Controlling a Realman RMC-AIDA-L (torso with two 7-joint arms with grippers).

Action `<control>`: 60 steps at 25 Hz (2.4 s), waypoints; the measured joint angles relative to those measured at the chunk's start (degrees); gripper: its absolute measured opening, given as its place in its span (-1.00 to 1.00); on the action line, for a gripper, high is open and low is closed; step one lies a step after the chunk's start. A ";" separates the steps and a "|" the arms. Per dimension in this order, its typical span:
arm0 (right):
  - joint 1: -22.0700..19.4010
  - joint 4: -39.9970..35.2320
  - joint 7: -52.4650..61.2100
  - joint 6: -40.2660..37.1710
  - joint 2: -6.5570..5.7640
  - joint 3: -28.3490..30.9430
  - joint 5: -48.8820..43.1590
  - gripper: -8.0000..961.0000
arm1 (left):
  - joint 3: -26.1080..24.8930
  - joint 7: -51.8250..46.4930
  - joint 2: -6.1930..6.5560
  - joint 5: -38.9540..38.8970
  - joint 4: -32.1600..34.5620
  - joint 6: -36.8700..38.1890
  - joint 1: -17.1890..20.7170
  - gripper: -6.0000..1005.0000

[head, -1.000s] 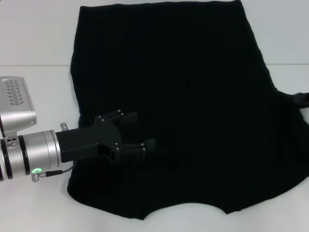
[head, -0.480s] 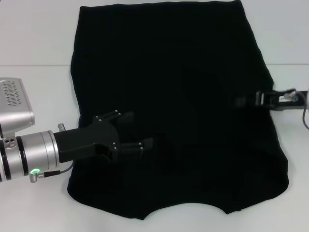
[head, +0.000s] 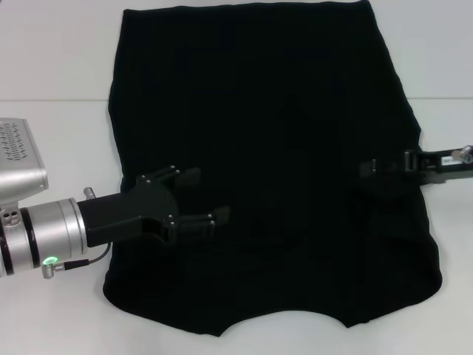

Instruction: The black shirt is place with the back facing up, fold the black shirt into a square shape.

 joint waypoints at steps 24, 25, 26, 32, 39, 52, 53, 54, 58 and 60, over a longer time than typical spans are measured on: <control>-2.62 6.04 6.16 17.21 -0.57 3.12 -0.17 0.62 | 0.13 0.36 0.00 0.00 0.01 -0.79 -0.46 0.68; -2.24 6.49 6.15 17.76 -0.45 3.09 -0.30 0.61 | 0.14 0.36 0.01 0.00 0.01 -0.80 -0.46 0.68; -1.86 6.97 6.12 18.24 -0.30 3.07 -0.50 0.60 | 0.15 0.36 0.00 0.00 0.00 -0.80 -0.46 0.68; -0.03 8.53 6.10 20.51 0.81 2.99 -2.79 0.52 | 0.11 0.30 0.00 0.00 0.01 -0.80 -0.49 0.68; 0.05 8.51 6.12 20.39 0.92 2.92 -2.98 0.43 | 0.12 0.10 0.00 0.00 0.01 -0.79 -0.44 0.67; -0.22 8.60 6.12 21.68 0.97 3.25 -2.99 -0.18 | 0.12 0.01 0.01 0.00 0.28 -0.69 -0.28 0.66; -0.23 8.61 6.14 21.73 0.97 3.33 -2.99 -0.24 | 0.11 0.01 0.01 0.00 0.31 -0.67 -0.20 0.66; -0.26 8.61 6.17 21.75 0.98 3.40 -2.99 -0.29 | 0.09 0.01 0.00 0.00 0.33 -0.65 -0.16 0.66; -0.32 8.61 6.22 21.76 0.98 3.46 -2.99 -0.53 | 0.05 0.01 0.00 0.00 0.42 -0.59 -0.10 0.65; -0.35 8.61 6.23 21.76 0.98 3.45 -2.99 -0.65 | 0.04 0.01 0.00 0.00 0.41 -0.54 -0.09 0.65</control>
